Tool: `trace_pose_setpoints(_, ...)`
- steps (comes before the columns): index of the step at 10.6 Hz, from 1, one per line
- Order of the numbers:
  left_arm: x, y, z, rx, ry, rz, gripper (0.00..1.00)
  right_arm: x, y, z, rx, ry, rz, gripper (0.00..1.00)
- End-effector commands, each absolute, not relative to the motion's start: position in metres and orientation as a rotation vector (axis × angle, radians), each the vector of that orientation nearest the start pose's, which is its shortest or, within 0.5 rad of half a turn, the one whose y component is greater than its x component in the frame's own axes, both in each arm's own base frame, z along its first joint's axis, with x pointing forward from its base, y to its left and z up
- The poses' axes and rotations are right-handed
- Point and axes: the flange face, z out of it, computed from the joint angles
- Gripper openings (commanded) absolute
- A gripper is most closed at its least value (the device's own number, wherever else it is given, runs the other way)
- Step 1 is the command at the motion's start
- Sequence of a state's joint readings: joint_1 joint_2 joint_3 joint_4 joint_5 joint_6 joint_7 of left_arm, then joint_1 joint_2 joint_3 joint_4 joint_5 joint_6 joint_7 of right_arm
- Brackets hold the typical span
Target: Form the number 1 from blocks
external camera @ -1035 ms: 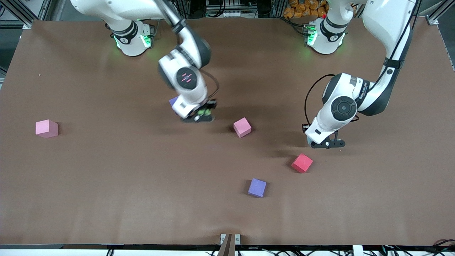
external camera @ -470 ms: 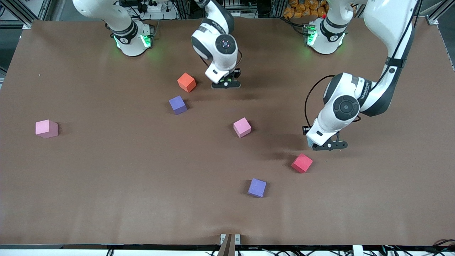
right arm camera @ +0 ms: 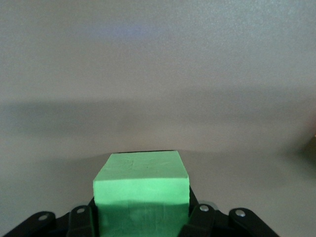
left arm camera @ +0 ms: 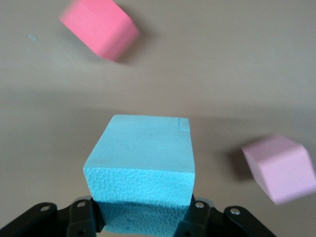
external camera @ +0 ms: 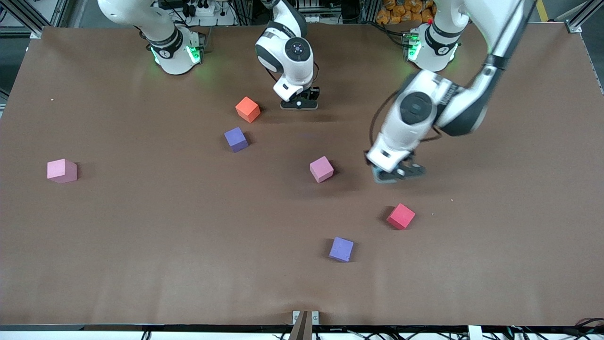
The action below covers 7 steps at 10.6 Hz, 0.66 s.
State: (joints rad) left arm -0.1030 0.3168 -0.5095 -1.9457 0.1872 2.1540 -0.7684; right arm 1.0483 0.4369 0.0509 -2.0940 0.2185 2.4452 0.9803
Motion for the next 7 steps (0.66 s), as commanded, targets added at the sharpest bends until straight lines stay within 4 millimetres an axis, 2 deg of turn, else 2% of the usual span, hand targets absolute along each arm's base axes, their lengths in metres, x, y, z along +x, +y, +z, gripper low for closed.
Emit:
trace_pose_setpoints(1, 0.475, -0.359, 0.333, -3.097, -0.027, 0.130, 0.00, 0.266, 0.509, 0.207, -3.100, 0.180, 0.305, 1.00)
trace_pose_setpoints(2, 0.468, -0.369, 0.332, -3.097, 0.001, 0.136, 0.00, 0.271, 0.507, 0.214, -3.097, 0.181, 0.306, 1.00)
trace_pose_setpoints(4, 0.457, -0.373, 0.332, -3.060, 0.014, 0.182, 0.00, 0.284, 0.503, 0.241, -3.091, 0.182, 0.306, 1.00)
trace_pose_setpoints(5, 0.460, -0.370, 0.334, -3.061, 0.015, 0.179, 0.00, 0.291, 0.498, 0.262, -3.084, 0.152, 0.309, 1.00)
trace_pose_setpoints(7, 0.466, -0.372, 0.345, -3.072, 0.005, 0.157, 0.00, 0.319, 0.473, 0.314, -3.074, 0.114, 0.332, 1.00)
